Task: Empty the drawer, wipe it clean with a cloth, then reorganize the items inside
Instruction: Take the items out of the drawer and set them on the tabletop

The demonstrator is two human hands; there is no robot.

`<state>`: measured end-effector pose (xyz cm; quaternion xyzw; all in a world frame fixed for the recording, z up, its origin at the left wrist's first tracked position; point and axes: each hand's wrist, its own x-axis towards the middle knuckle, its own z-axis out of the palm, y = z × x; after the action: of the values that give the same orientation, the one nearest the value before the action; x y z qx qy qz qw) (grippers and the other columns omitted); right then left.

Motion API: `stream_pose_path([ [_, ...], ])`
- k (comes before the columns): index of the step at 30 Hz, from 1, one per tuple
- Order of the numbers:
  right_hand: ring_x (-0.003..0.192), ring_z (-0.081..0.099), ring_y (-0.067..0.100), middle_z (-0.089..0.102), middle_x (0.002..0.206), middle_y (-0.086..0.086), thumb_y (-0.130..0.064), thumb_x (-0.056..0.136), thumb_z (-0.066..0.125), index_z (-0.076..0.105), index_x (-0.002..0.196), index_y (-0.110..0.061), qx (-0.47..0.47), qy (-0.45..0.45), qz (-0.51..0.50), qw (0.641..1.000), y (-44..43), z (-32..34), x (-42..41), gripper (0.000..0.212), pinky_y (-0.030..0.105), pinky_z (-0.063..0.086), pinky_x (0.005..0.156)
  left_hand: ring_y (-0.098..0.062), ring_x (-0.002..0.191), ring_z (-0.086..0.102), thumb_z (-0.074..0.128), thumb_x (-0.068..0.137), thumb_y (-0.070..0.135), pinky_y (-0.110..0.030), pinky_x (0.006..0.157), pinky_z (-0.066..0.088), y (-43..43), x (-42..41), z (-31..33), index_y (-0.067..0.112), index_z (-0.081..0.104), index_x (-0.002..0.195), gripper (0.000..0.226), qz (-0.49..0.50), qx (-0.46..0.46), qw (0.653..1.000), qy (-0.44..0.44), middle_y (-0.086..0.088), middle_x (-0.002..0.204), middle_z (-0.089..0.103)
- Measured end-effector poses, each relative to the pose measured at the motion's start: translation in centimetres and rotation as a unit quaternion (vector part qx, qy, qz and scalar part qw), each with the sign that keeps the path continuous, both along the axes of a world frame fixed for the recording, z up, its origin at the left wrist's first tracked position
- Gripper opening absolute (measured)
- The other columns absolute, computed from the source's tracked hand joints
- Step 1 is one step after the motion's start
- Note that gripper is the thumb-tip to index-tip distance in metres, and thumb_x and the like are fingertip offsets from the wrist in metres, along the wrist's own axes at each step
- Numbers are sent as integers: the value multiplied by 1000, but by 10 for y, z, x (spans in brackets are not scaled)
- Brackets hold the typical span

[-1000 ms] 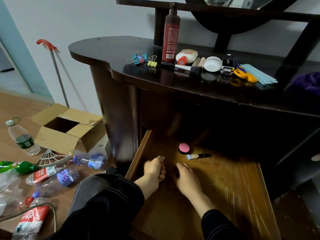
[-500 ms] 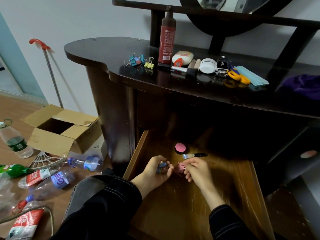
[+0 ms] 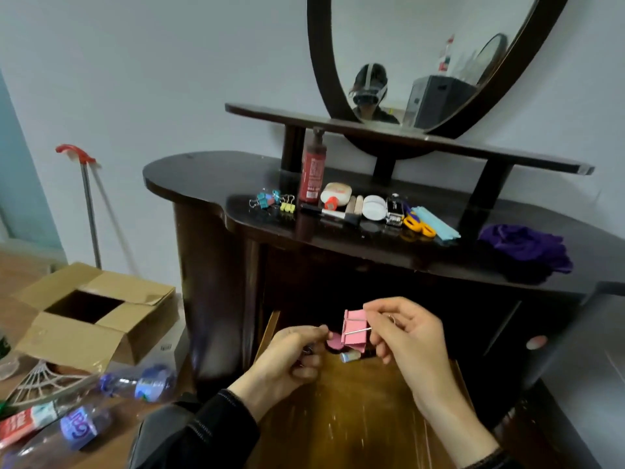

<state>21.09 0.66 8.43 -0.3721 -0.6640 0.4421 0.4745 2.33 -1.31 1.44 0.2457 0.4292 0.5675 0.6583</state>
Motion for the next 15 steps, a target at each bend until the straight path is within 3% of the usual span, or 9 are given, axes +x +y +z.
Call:
stream_pose_path([
  [3, 47, 55, 13, 65, 60, 6, -9, 92, 68, 77, 86, -25, 43, 32, 23, 998, 5, 52, -19, 19, 21, 42, 42, -7, 45, 31, 62, 98, 19, -15, 34, 19, -11, -21, 59, 5, 70, 90, 18, 63, 99, 990, 80, 2, 61, 44],
  [5, 46, 54, 11, 65, 58, 4, -7, 90, 68, 77, 85, -20, 58, 53, 20, 997, 20, 80, -38, 17, 20, 42, 41, -8, 44, 33, 62, 98, 21, -15, 37, 21, -12, -40, 95, 7, 71, 87, 20, 132, 164, 962, 174, 2, 60, 44],
  [7, 48, 57, 8, 66, 58, 0, -6, 88, 68, 77, 83, -17, 49, 72, 6, 996, 42, 101, -61, 15, 18, 43, 43, -7, 44, 37, 63, 97, 23, -18, 39, 25, -4, -62, 125, 8, 71, 81, 23, 207, 213, 908, 294, 5, 56, 45],
  [11, 46, 55, 6, 64, 60, 0, -5, 88, 69, 76, 79, -14, -5, 65, -9, 998, 89, 115, -108, 14, 19, 42, 40, -3, 56, 50, 66, 94, 23, -17, 52, 36, 36, -102, 161, 12, 68, 75, 22, 301, 241, 738, 554, 7, 61, 61],
  [13, 41, 50, 7, 62, 56, 1, -4, 90, 65, 73, 82, -14, -16, 47, -8, 999, 105, 108, -121, 16, 20, 38, 38, -6, 63, 55, 64, 96, 25, -17, 57, 39, 56, -119, 162, 20, 63, 79, 18, 279, 217, 686, 636, 6, 70, 63],
  [15, 41, 50, 7, 63, 55, 2, -4, 91, 62, 73, 85, -14, -16, 39, -8, 999, 115, 100, -129, 16, 20, 38, 39, -7, 66, 56, 61, 97, 28, -24, 60, 44, 74, -135, 156, 23, 58, 82, 16, 253, 184, 656, 686, 7, 74, 62],
])
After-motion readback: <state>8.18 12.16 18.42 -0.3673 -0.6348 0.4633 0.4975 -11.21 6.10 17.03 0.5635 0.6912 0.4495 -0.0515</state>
